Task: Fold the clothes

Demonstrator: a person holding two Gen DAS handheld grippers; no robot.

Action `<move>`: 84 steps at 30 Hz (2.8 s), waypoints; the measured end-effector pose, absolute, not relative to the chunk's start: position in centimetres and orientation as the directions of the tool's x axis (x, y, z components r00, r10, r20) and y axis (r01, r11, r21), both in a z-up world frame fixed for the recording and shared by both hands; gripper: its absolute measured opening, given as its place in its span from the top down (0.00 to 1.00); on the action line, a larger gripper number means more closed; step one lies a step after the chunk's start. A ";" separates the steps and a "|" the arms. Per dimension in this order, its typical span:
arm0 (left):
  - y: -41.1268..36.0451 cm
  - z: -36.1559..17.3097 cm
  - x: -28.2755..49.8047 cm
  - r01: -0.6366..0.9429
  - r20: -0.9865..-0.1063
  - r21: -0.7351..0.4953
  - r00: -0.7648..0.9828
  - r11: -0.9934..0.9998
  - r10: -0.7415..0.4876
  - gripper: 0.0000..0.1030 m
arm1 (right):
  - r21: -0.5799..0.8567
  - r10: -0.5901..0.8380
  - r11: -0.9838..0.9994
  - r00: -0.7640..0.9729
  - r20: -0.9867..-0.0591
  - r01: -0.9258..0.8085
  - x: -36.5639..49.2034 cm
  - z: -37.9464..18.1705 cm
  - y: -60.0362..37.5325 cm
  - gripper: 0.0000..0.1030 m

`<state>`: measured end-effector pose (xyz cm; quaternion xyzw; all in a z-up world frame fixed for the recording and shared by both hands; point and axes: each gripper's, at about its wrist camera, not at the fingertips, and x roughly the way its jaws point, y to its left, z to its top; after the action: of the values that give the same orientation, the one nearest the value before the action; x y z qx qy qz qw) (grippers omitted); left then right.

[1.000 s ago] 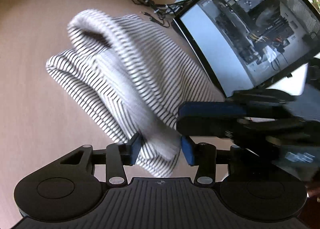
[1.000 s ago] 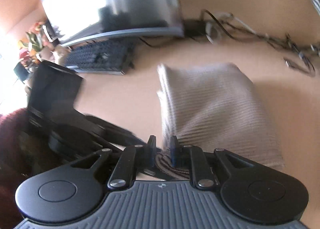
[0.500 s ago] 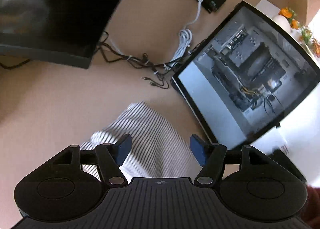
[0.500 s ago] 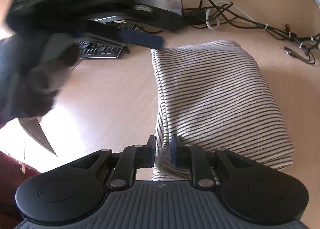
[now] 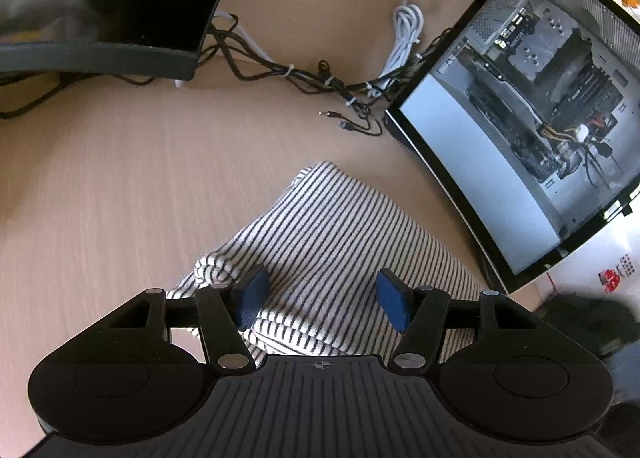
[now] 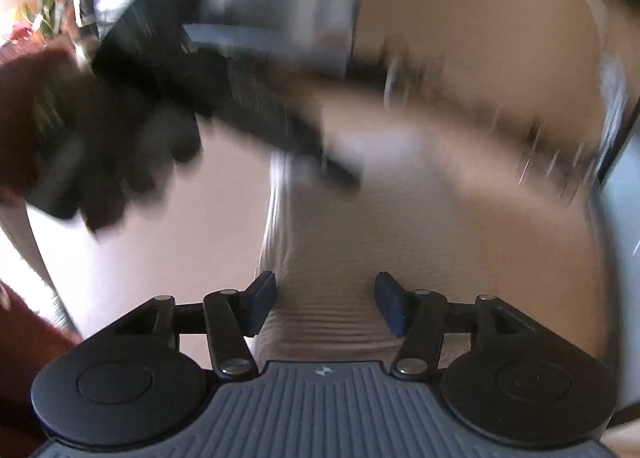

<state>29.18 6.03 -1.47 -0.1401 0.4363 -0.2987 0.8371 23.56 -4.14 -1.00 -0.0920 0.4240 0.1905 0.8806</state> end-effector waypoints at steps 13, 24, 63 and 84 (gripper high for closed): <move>6.4 -1.4 29.1 0.349 -0.635 -0.519 0.453 0.780 -0.626 0.37 | -0.273 0.160 0.841 0.697 -0.699 -0.467 22.1 -1.0 -0.2 0.32; 6.8 -1.6 29.3 0.332 -0.622 -0.553 0.445 0.764 -0.644 0.33 | -0.194 0.220 0.833 0.631 -0.744 -0.519 21.7 -0.3 -1.0 0.58; 5.7 -3.2 22.8 0.524 -0.589 -0.612 0.199 0.593 -0.783 0.35 | 0.395 0.516 0.855 0.472 -0.715 -0.336 25.3 2.2 -6.8 0.84; 7.3 -0.9 26.9 0.439 -0.746 -0.264 0.472 0.859 -0.470 0.17 | -0.076 0.388 0.722 0.493 -0.779 -0.688 21.2 0.8 1.6 0.72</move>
<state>26.92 7.27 -0.89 -0.0179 0.4404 -0.2650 0.8576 21.21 1.59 0.79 -0.1926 0.3893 0.3194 0.8423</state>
